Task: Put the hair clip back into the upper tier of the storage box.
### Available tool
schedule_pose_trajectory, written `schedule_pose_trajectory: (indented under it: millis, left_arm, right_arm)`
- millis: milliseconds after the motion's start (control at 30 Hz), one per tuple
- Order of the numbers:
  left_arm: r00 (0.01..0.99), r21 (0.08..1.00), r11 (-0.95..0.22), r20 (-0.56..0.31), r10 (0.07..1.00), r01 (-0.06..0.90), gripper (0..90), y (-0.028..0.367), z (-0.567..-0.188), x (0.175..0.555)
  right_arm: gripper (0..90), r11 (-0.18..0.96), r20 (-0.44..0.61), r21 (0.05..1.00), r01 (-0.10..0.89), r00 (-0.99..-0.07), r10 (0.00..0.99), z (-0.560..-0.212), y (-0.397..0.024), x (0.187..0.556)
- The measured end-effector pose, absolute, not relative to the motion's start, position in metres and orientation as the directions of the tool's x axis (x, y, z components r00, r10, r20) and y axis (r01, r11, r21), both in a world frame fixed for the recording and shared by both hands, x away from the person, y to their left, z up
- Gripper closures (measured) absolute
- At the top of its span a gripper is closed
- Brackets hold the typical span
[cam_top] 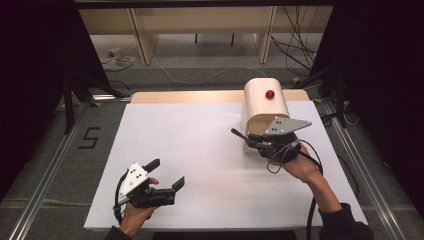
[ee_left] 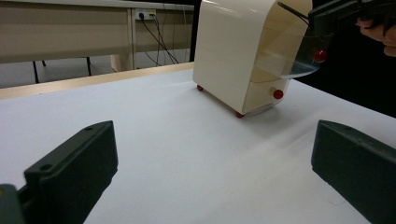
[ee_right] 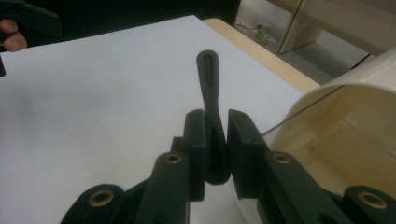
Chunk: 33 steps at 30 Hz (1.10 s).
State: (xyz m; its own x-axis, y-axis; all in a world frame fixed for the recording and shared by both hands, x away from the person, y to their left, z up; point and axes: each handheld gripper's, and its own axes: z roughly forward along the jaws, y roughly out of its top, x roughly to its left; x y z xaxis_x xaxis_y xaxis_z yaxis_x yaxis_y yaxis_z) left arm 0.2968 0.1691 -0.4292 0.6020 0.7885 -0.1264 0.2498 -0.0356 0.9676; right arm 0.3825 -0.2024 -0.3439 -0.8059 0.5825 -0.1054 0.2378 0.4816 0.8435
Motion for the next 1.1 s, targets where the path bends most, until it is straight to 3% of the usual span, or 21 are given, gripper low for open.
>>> schedule_pose_trajectory:
  millis: [1100]
  left_arm:
    - [0.6, 0.968, -0.035, -0.124, 0.79, 0.247, 0.3, 0.169, -0.429, 0.297]
  right_arm:
    - [78.8, 0.433, -0.112, 0.864, 0.257, -0.74, 0.663, -0.328, -0.241, 0.386]
